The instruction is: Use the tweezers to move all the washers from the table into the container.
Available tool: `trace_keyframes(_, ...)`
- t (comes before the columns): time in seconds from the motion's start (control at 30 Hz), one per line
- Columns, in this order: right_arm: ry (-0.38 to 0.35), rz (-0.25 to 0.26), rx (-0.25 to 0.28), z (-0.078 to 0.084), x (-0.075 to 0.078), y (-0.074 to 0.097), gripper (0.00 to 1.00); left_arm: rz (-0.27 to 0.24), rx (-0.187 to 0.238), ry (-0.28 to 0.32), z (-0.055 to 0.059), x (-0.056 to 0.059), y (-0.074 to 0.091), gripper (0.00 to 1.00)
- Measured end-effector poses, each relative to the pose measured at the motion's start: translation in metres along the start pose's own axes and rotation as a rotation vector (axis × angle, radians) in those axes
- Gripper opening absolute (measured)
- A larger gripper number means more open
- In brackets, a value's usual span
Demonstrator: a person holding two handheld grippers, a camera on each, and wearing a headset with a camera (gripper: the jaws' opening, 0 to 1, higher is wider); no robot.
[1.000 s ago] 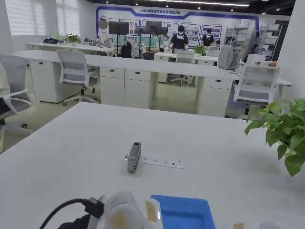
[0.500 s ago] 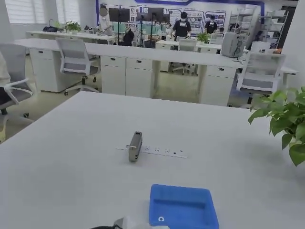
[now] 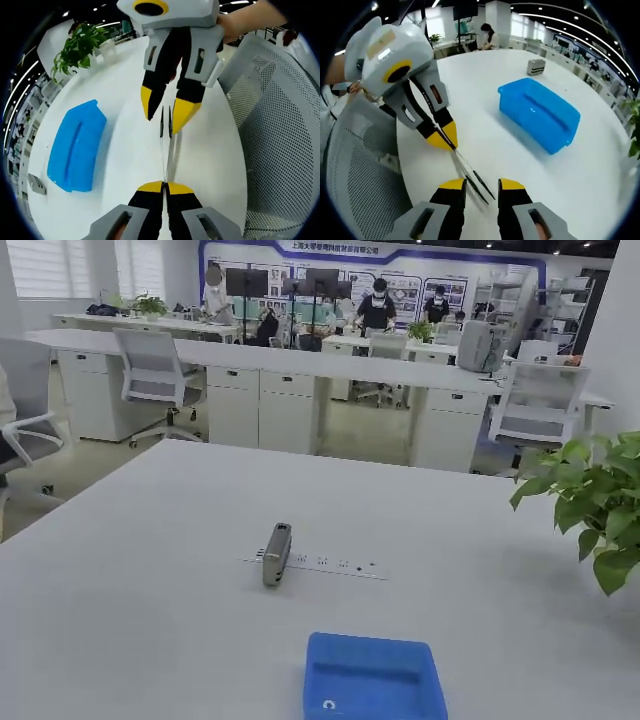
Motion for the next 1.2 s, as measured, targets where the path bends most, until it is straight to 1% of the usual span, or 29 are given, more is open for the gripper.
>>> trace_keyframes(0.03, -0.011, 0.016, 0.026, -0.002, -0.002, 0.007, 0.22, 0.006, -0.005, -0.007, 0.001, 0.000, -0.001, 0.00)
trace_keyframes(0.07, -0.025, 0.023, 0.038, -0.002, -0.004, 0.012, 0.24, 0.025, -0.027, -0.003, 0.003, 0.003, -0.002, 0.00)
trace_keyframes(0.1, -0.041, 0.036, 0.060, -0.003, -0.007, 0.020, 0.26, 0.024, 0.016, -0.017, -0.003, 0.001, -0.002, 0.00)
trace_keyframes(0.13, -0.051, 0.048, 0.075, -0.004, -0.009, 0.026, 0.27, 0.022, -0.009, -0.004, -0.001, 0.001, -0.001, 0.00)
trace_keyframes(0.17, -0.070, 0.064, 0.090, -0.004, -0.009, 0.031, 0.28, 0.024, -0.012, -0.004, -0.002, 0.001, -0.001, 0.00)
trace_keyframes(0.2, -0.104, 0.088, 0.110, -0.004, -0.010, 0.039, 0.30, 0.025, -0.020, 0.000, -0.003, 0.001, -0.002, 0.00)
trace_keyframes(0.23, -0.128, 0.103, 0.133, -0.004, -0.011, 0.044, 0.32, 0.024, -0.024, -0.003, -0.003, 0.001, -0.002, 0.00)
trace_keyframes(0.27, -0.169, 0.127, 0.161, -0.004, -0.012, 0.051, 0.35, 0.021, -0.027, -0.012, -0.003, 0.001, -0.002, 0.00)
trace_keyframes(0.3, -0.189, 0.140, 0.176, -0.004, -0.013, 0.056, 0.37, 0.022, -0.030, -0.015, -0.003, 0.001, -0.002, 0.00)
trace_keyframes(0.33, -0.215, 0.169, 0.197, -0.004, -0.014, 0.063, 0.39, 0.022, -0.033, -0.013, -0.003, 0.001, -0.002, 0.00)
trace_keyframes(0.4, -0.243, 0.201, 0.206, -0.001, -0.015, 0.070, 0.47, 0.016, -0.037, 0.001, -0.003, 0.001, -0.002, 0.00)
trace_keyframes(0.47, -0.263, 0.229, 0.223, 0.000, -0.017, 0.077, 0.56, 0.010, -0.044, 0.042, -0.003, 0.001, -0.002, 0.00)
trace_keyframes(0.53, -0.273, 0.252, 0.236, 0.000, -0.018, 0.079, 0.66, 0.007, -0.042, 0.083, -0.003, 0.001, -0.002, 0.00)
trace_keyframes(0.57, -0.279, 0.259, 0.239, 0.001, -0.020, 0.080, 0.70, 0.008, -0.040, 0.087, -0.003, 0.001, -0.001, 0.00)
trace_keyframes(0.6, -0.280, 0.271, 0.243, 0.001, -0.020, 0.081, 0.74, 0.000, -0.038, 0.115, -0.002, 0.001, -0.001, 0.00)
trace_keyframes(0.63, -0.287, 0.295, 0.253, 0.002, -0.019, 0.082, 0.79, -0.018, -0.035, 0.136, -0.002, 0.000, -0.001, 0.02)
trace_keyframes(0.67, -0.293, 0.301, 0.261, 0.002, -0.019, 0.082, 0.83, -0.078, -0.016, 0.152, -0.001, -0.006, 0.002, 0.08)
trace_keyframes(0.7, -0.305, 0.309, 0.267, 0.002, -0.017, 0.082, 0.88, -0.062, -0.020, 0.152, 0.001, -0.005, 0.003, 0.13)
trace_keyframes(0.73, -0.303, 0.318, 0.271, 0.002, -0.016, 0.082, 0.92, -0.072, -0.015, 0.202, 0.004, -0.006, 0.004, 0.17)
trace_keyframes(0.77, -0.297, 0.326, 0.274, 0.002, -0.014, 0.083, 0.94, -0.081, -0.009, 0.216, 0.005, -0.007, 0.005, 0.22)
trace_keyframes(0.83, -0.270, 0.344, 0.277, 0.000, -0.012, 0.085, 0.97, -0.105, 0.007, 0.267, 0.012, -0.009, 0.010, 0.30)
trace_keyframes(0.9, -0.262, 0.350, 0.275, 0.000, -0.012, 0.086, 0.99, -0.127, 0.056, 0.346, 0.017, -0.009, 0.018, 0.35)
trace_keyframes(0.93, -0.264, 0.349, 0.278, 0.002, -0.012, 0.085, 0.99, -0.119, 0.089, 0.409, 0.020, -0.008, 0.024, 0.36)
trace_keyframes(0.97, -0.270, 0.348, 0.279, 0.003, -0.012, 0.085, 0.99, -0.116, 0.108, 0.452, 0.022, -0.007, 0.027, 0.39)
trace_keyframes(1.0, -0.285, 0.334, 0.272, 0.004, -0.013, 0.084, 0.99, -0.118, 0.122, 0.499, 0.027, -0.006, 0.032, 0.43)
trace_keyframes(1.07, -0.287, 0.342, 0.280, 0.003, -0.012, 0.085, 0.99, -0.146, 0.145, 0.544, 0.031, -0.005, 0.041, 0.51)
trace_keyframes(1.13, -0.281, 0.348, 0.280, 0.003, -0.012, 0.085, 0.99, -0.179, 0.202, 0.595, 0.034, -0.002, 0.052, 0.58)
trace_keyframes(1.17, -0.284, 0.343, 0.281, 0.003, -0.012, 0.085, 0.99, -0.202, 0.237, 0.633, 0.035, 0.000, 0.059, 0.61)
trace_keyframes(1.2, -0.287, 0.339, 0.284, 0.003, -0.012, 0.085, 0.99, -0.211, 0.247, 0.644, 0.037, 0.002, 0.064, 0.63)
Point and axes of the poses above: the centre of the closed fingertips' face, and the gripper's own axes: y roughly backward along the fingers, x roughly to its right, z roughly out of its underside, the point moved 6 cm from there along y, roughly backward along the fingers, and after that the axes turned 10 degrees about y, right-handed, at the moved point
